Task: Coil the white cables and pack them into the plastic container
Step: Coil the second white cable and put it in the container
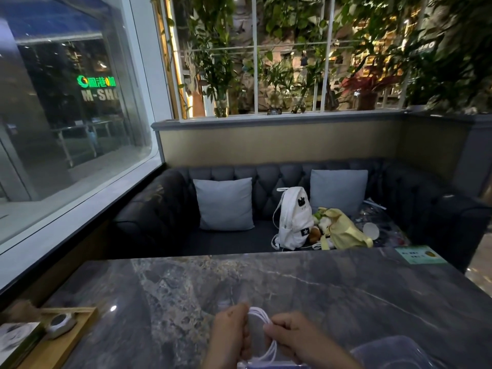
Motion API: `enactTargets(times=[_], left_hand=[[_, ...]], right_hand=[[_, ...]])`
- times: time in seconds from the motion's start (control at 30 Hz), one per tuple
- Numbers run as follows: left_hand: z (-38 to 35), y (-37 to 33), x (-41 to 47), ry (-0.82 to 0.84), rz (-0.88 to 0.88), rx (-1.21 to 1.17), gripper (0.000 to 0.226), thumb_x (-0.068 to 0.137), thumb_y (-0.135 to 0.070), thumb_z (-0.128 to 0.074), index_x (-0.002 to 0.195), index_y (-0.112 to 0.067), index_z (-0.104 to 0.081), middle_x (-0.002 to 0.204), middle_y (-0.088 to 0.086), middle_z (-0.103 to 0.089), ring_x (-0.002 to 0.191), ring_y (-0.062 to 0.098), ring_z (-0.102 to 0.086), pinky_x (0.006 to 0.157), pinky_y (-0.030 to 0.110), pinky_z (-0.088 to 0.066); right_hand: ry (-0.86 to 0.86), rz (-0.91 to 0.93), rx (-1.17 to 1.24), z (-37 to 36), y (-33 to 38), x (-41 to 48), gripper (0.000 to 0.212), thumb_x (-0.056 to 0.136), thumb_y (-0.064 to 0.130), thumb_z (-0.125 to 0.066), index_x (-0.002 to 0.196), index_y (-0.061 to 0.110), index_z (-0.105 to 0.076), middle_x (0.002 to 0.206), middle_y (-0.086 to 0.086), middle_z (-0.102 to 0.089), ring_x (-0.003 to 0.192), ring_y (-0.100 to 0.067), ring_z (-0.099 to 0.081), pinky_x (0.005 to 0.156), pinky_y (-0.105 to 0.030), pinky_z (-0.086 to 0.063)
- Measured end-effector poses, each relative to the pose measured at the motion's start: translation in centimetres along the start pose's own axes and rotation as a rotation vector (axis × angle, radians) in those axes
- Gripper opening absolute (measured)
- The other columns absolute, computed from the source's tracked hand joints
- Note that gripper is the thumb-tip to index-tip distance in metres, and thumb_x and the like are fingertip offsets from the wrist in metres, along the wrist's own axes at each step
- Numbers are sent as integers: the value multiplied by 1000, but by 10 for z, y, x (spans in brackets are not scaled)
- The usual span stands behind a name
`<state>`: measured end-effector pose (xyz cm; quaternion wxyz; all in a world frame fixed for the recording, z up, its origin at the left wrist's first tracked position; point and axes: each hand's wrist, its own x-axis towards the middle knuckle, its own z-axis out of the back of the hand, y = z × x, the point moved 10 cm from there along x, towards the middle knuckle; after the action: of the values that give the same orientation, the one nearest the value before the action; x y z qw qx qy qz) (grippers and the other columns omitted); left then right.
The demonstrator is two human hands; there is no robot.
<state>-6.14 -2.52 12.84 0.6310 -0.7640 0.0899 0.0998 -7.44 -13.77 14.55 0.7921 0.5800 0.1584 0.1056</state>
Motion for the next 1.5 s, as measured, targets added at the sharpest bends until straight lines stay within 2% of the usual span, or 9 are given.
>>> enactTargets(times=[0.27,0.53,0.77,0.87,0.93,1.07,1.23,1.37,1.5], left_hand=[[4,-42,-8,75,-322,457,49,91,-21,-55,43,-17,-50,40,0,-50,40,13,-46,46,24,-36],[15,-42,-13,171,-256,702,35,90,-24,-58,56,-18,-51,48,-1,-56,36,9,-48,38,20,-38],[22,-12,-12,205,10,331,25,72,-20,-75,50,-11,-67,57,-4,-65,70,16,-52,69,27,-40],[18,-6,-16,220,50,187,20,50,-21,-84,57,-6,-72,91,0,-74,91,19,-56,82,31,-38],[16,3,-16,162,76,-22,12,54,-14,-79,60,-4,-74,81,5,-75,91,22,-59,93,36,-36],[11,7,-18,50,12,-218,25,82,-5,-61,62,-5,-76,66,10,-73,61,17,-68,65,27,-54],[19,-10,-18,-66,-175,-127,14,72,1,-67,61,-2,-74,116,17,-58,116,25,-52,103,39,-38],[1,8,-19,142,-19,-381,11,57,-5,-75,52,1,-68,73,26,-70,62,30,-70,57,38,-59],[9,5,-17,17,-97,-246,18,70,9,-59,54,4,-55,39,12,-53,32,17,-50,35,21,-45]], right_hand=[[49,16,137,-2,3,-1,34,89,20,-56,55,20,-64,33,11,-39,31,-4,-31,34,-16,-23],[-51,58,-129,16,9,-1,36,87,14,-57,52,24,-56,31,11,-46,36,1,-39,42,-15,-29],[-244,161,-425,26,14,-1,29,85,20,-59,57,12,-61,53,3,-51,53,-4,-46,56,-22,-35],[-321,177,-431,32,17,-4,39,85,19,-59,47,24,-51,45,7,-45,45,2,-44,51,-14,-31],[-360,182,-405,35,20,-5,45,85,17,-60,44,30,-45,43,8,-44,44,4,-46,50,-13,-32],[-382,185,-345,35,22,-6,42,85,16,-60,45,25,-49,38,9,-46,45,5,-47,50,-12,-33],[-275,143,-129,28,16,-10,39,85,13,-59,47,19,-56,30,11,-44,35,1,-39,42,-12,-29],[-168,120,14,17,17,-15,38,87,12,-57,50,20,-56,29,9,-42,31,0,-36,37,-9,-27],[-143,78,96,9,10,-15,35,89,12,-55,54,15,-55,28,9,-37,28,-1,-30,33,-15,-24]])
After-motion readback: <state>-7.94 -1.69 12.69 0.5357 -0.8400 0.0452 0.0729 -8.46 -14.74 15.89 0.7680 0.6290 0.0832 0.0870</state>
